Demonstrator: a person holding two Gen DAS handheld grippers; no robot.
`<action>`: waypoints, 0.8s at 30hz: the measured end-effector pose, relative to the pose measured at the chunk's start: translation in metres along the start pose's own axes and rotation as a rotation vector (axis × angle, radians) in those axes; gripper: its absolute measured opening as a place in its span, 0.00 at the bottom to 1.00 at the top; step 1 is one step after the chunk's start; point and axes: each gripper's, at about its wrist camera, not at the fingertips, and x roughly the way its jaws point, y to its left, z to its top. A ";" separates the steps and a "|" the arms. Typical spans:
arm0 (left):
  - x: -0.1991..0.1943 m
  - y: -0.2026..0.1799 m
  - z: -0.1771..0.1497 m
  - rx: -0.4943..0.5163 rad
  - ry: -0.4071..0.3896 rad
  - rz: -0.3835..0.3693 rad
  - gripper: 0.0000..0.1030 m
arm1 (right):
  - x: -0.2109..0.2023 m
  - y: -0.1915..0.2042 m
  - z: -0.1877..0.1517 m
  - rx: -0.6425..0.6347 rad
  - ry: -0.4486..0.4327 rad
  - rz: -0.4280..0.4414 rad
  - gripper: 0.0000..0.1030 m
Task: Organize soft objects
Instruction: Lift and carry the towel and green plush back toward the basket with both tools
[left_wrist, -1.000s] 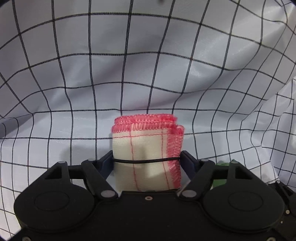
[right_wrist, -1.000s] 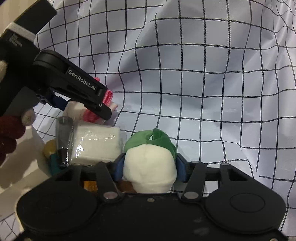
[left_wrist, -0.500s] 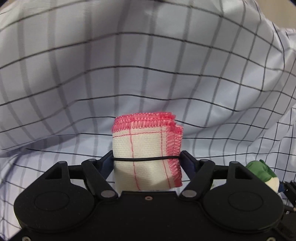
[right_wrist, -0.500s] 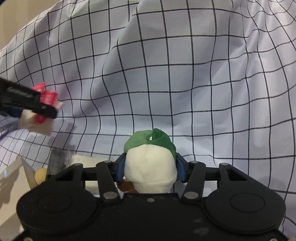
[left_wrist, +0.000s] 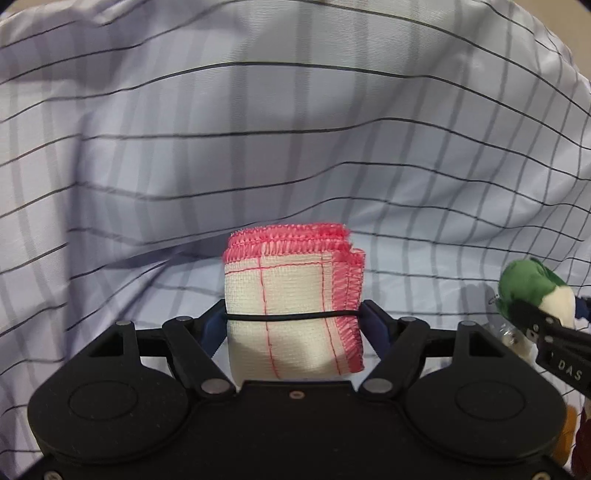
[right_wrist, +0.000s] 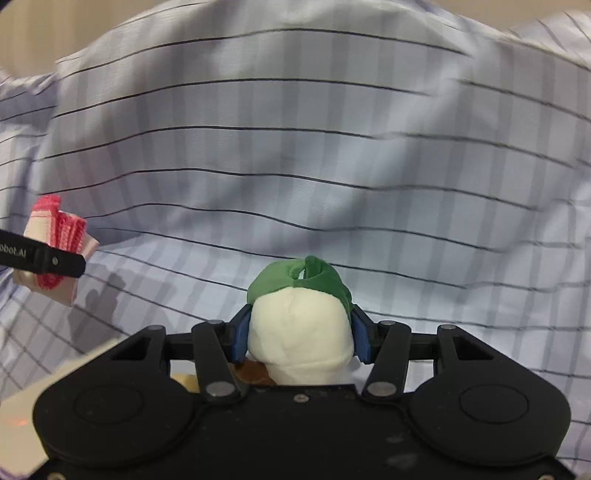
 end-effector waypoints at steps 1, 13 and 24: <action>-0.003 0.007 -0.003 -0.008 0.000 0.006 0.68 | 0.000 0.010 0.003 -0.016 -0.006 0.018 0.51; -0.046 0.066 -0.046 -0.088 -0.034 0.074 0.68 | -0.016 0.120 0.013 -0.174 -0.061 0.241 0.51; -0.105 0.111 -0.114 -0.210 -0.105 0.153 0.68 | -0.085 0.194 -0.018 -0.328 -0.096 0.452 0.51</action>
